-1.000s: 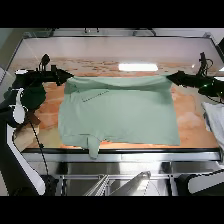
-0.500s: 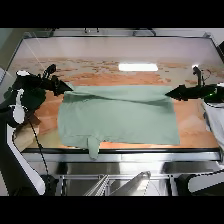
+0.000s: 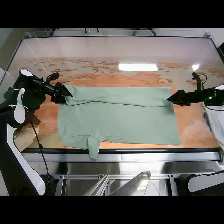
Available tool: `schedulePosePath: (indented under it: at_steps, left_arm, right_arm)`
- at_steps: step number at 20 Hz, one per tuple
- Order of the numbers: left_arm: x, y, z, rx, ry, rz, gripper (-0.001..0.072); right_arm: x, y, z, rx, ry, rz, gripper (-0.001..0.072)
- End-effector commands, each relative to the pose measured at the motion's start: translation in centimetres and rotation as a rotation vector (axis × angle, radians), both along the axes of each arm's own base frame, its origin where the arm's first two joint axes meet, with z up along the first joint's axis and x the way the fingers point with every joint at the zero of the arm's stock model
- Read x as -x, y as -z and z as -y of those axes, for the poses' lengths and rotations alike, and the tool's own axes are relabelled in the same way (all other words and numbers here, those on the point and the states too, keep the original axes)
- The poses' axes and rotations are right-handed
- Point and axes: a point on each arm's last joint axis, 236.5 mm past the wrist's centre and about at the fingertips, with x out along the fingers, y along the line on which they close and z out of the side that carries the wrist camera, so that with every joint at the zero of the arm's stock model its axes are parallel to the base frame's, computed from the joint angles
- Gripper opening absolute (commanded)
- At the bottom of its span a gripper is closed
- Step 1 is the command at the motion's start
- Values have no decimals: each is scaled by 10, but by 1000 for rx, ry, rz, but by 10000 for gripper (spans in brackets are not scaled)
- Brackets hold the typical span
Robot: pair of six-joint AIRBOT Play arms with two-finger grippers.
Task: Fold the shirts.
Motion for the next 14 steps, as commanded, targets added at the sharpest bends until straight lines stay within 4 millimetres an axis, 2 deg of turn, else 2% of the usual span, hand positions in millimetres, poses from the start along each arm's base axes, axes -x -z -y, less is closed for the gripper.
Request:
schedulePosePath:
  at_steps: [1, 3, 4, 6, 9, 13, 14]
  left_arm:
    - [2, -17, -20, -55, -51, -34, 695]
    - [10, -46, -34, -57, -77, 7, 695]
    - [19, -60, -38, -54, -81, 30, 694]
    - [44, -85, -41, -44, -92, 62, 694]
    - [86, -101, -31, -43, -126, 128, 693]
    - [146, -97, -6, -27, -139, 128, 694]
    - [160, -94, 0, -20, -138, 117, 694]
  right_arm:
    - [25, -14, 20, 76, -13, -66, 267]
    - [45, -38, 38, 122, -16, -79, 271]
    - [61, -45, 49, 152, -3, -108, 274]
    - [97, -46, 57, 173, 41, -178, 333]
    - [156, -28, 49, 132, 107, -283, 333]
    - [211, 11, 39, 81, 132, -466, 332]
    - [217, 16, 35, 65, 124, -494, 332]
